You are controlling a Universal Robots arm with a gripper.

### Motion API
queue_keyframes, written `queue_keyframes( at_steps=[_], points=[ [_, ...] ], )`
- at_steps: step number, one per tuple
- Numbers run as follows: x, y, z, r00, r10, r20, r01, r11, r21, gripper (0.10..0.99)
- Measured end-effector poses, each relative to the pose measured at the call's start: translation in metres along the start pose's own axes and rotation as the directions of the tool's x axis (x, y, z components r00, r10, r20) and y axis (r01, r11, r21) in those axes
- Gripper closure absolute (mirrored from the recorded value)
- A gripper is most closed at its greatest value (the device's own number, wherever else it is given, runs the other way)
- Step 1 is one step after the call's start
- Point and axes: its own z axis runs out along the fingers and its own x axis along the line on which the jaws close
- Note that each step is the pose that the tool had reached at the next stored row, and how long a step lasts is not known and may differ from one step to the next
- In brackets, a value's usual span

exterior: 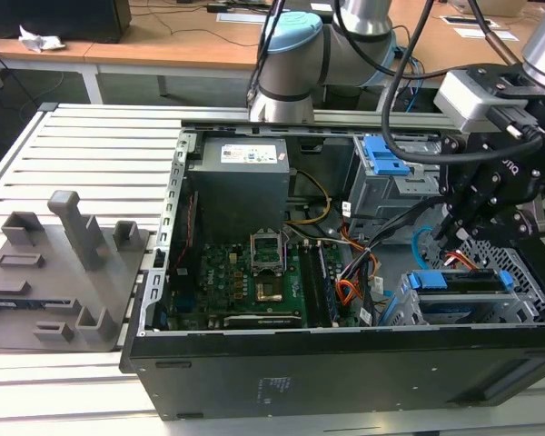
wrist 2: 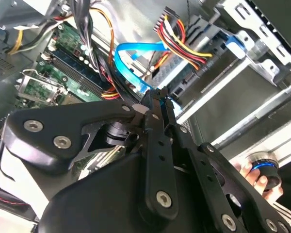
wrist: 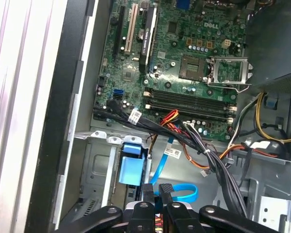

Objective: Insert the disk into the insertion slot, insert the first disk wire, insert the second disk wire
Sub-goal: 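Insert the second disk wire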

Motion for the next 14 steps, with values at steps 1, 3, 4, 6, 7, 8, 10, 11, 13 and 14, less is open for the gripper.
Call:
queue_keyframes(
  at_steps=[1,3,4,6,7,8,10,11,13,14],
  points=[
    [0.0041,0.0006,0.0000,1.0000,0.000,0.0000,0.000,1.0000,0.000,0.925],
    [0.0088,0.0013,0.0000,1.0000,0.000,0.0001,0.000,1.0000,0.000,0.925],
    [0.0108,0.0016,0.0002,1.0000,0.000,0.0000,0.000,1.0000,0.000,0.925],
    [0.0129,0.0018,0.0021,1.0000,0.001,0.0004,-0.001,1.0000,0.000,0.925],
    [0.0133,0.0016,0.0032,1.0000,0.003,0.0006,-0.003,1.0000,0.000,0.925],
    [0.0136,0.0008,0.0050,1.0000,0.008,0.0009,-0.008,1.0000,0.000,0.925],
    [0.0138,0.0003,0.0078,0.9989,0.048,0.0036,-0.048,0.9989,0.001,0.925],
    [0.0138,0.0002,0.0085,0.9981,0.061,0.0044,-0.061,0.9981,0.001,0.925],
    [0.0138,-0.0002,0.0103,0.9961,0.088,0.0062,-0.088,0.9962,0.001,0.925],
    [0.0139,-0.0004,0.0110,0.9953,0.097,0.0069,-0.097,0.9953,0.001,0.925]
  ],
)
